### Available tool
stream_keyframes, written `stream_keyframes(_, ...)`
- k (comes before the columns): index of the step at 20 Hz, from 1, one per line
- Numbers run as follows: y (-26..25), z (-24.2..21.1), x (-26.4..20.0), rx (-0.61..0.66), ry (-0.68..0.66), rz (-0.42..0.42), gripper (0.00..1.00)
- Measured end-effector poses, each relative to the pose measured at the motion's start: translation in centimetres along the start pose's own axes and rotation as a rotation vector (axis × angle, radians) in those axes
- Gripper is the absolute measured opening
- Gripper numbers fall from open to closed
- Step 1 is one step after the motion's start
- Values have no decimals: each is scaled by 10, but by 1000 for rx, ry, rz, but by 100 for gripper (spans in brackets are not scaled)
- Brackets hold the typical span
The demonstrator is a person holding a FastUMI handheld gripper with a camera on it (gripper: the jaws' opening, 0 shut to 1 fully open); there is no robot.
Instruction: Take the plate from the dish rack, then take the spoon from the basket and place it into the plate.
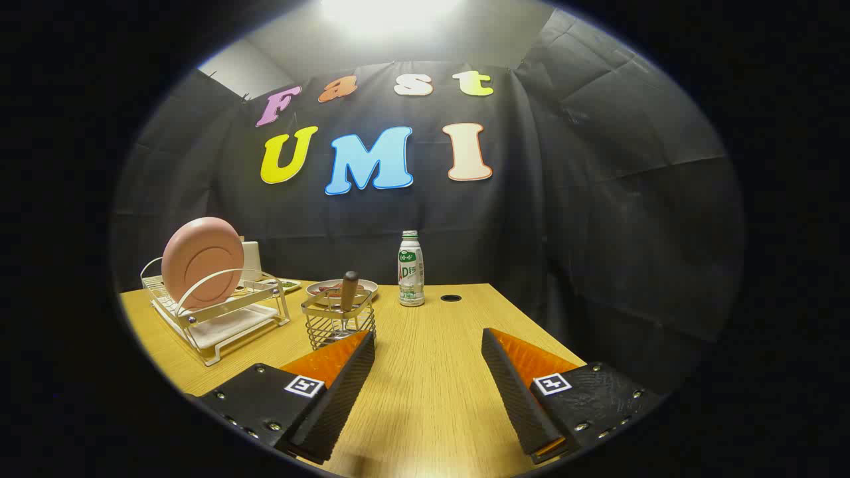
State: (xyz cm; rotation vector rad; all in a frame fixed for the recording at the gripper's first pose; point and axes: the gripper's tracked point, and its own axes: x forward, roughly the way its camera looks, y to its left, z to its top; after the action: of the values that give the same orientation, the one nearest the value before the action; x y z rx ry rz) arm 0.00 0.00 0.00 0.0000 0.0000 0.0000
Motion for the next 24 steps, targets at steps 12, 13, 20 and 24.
stream_keyframes(12,0,3,33,8,-6,1,99)
stream_keyframes(13,-2,2,41,19,-3,1,99)
stream_keyframes(20,-64,31,73,116,-62,-164,99)
stream_keyframes(24,-101,56,53,80,-80,-252,99)
